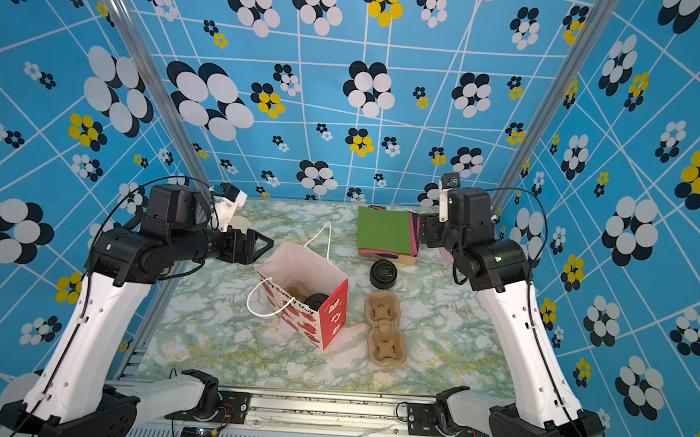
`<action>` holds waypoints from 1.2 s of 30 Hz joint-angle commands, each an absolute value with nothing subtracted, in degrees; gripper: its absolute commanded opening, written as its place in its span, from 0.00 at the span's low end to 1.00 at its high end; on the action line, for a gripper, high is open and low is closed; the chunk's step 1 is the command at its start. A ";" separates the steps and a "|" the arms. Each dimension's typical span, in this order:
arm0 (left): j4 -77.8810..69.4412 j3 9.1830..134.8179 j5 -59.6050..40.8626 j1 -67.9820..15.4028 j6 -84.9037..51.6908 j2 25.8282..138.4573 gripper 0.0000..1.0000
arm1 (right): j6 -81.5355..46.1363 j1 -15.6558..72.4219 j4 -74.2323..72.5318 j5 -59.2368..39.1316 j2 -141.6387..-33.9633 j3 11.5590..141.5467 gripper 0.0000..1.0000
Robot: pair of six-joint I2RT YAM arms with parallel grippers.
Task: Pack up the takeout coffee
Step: 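Move the right gripper out of the bag toward the pink straw cup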
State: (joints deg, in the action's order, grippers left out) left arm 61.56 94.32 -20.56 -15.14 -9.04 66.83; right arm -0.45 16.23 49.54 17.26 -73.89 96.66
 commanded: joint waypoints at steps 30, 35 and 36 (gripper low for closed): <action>54.46 82.80 -25.66 -13.71 -8.26 62.65 0.97 | 1.47 1.76 46.45 16.20 -113.04 123.44 0.42; 53.80 81.72 -25.82 -13.61 -8.24 62.68 0.97 | 2.05 1.35 48.76 19.25 -116.43 127.78 0.37; 53.55 81.51 -25.92 -13.62 -8.34 62.55 0.97 | 1.65 1.04 48.93 19.20 -116.14 127.64 0.37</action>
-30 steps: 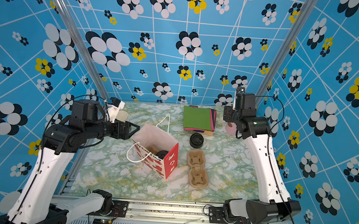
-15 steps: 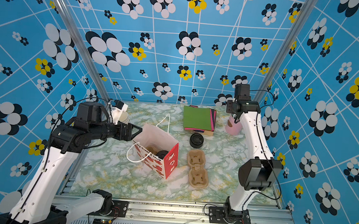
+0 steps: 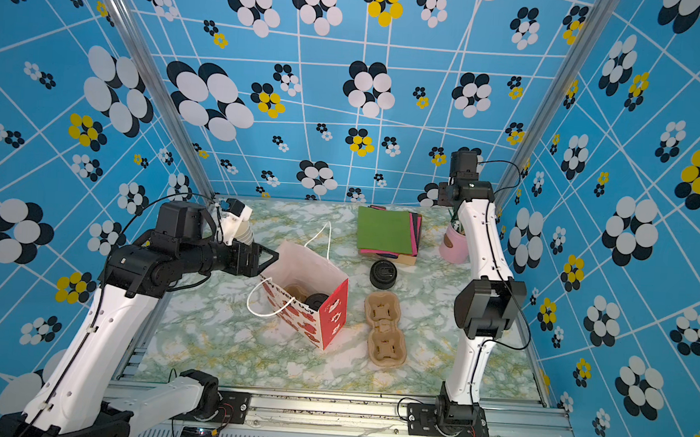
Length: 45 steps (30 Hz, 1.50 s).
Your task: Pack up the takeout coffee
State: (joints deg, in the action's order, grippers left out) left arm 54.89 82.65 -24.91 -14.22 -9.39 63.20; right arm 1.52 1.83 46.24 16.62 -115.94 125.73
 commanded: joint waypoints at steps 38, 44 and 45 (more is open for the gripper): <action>50.83 77.35 -27.48 -13.27 -9.31 61.02 0.98 | -4.83 -5.99 45.01 10.98 -99.74 100.68 0.29; 50.62 77.24 -27.46 -13.23 -9.43 61.13 0.98 | -4.97 -5.98 44.86 11.01 -100.89 101.50 0.22; 50.57 77.12 -27.50 -13.28 -9.48 61.14 0.98 | -4.90 -5.99 44.84 10.95 -101.06 101.64 0.21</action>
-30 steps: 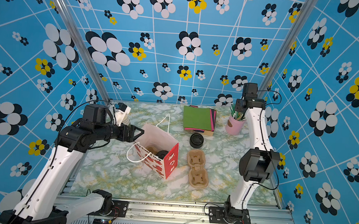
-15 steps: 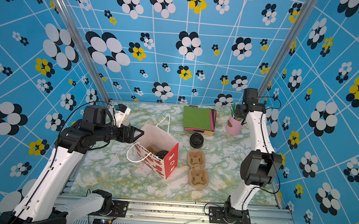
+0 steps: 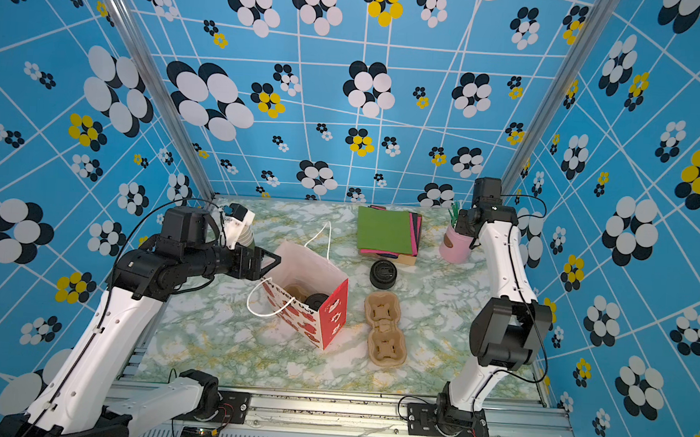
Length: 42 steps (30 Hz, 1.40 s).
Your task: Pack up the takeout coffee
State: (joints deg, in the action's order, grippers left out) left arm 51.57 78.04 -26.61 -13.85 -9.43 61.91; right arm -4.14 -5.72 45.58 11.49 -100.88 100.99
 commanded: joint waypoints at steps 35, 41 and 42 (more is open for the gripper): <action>49.70 77.34 -28.10 -13.27 -10.28 61.40 0.98 | -1.41 -6.06 44.99 9.48 -98.31 103.38 0.00; 49.66 77.55 -28.38 -13.25 -10.68 61.11 0.98 | -0.74 -6.06 46.04 9.32 -94.42 102.13 0.00; 49.64 77.55 -28.51 -13.27 -10.81 61.09 0.98 | -0.55 -6.12 46.21 9.44 -93.93 101.95 0.00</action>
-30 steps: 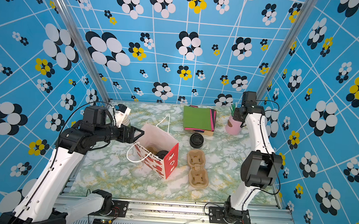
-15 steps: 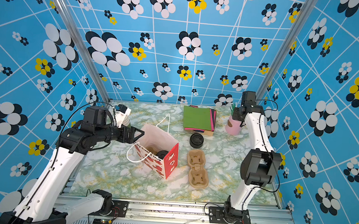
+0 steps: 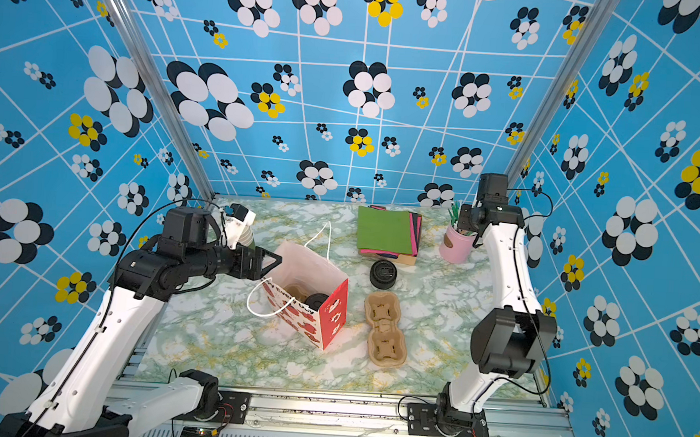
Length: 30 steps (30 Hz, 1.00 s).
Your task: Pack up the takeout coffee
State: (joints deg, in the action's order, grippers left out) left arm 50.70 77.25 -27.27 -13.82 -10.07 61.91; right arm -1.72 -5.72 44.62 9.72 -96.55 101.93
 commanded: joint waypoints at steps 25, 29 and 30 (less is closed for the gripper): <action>49.72 77.27 -28.65 -13.26 -11.59 60.38 0.98 | 2.36 -6.11 50.43 9.87 -103.15 105.97 0.29; 49.87 77.08 -28.48 -13.23 -11.43 60.34 0.98 | 2.88 -6.06 50.10 10.61 -104.47 106.83 0.25; 49.85 77.09 -28.36 -13.27 -11.40 60.31 0.98 | 3.03 -6.02 50.15 10.98 -104.82 107.03 0.23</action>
State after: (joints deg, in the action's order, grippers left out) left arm 50.57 77.25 -27.70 -13.82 -11.38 61.14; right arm 2.42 -5.72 49.25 9.34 -103.79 105.08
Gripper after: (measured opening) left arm 0.981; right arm 0.241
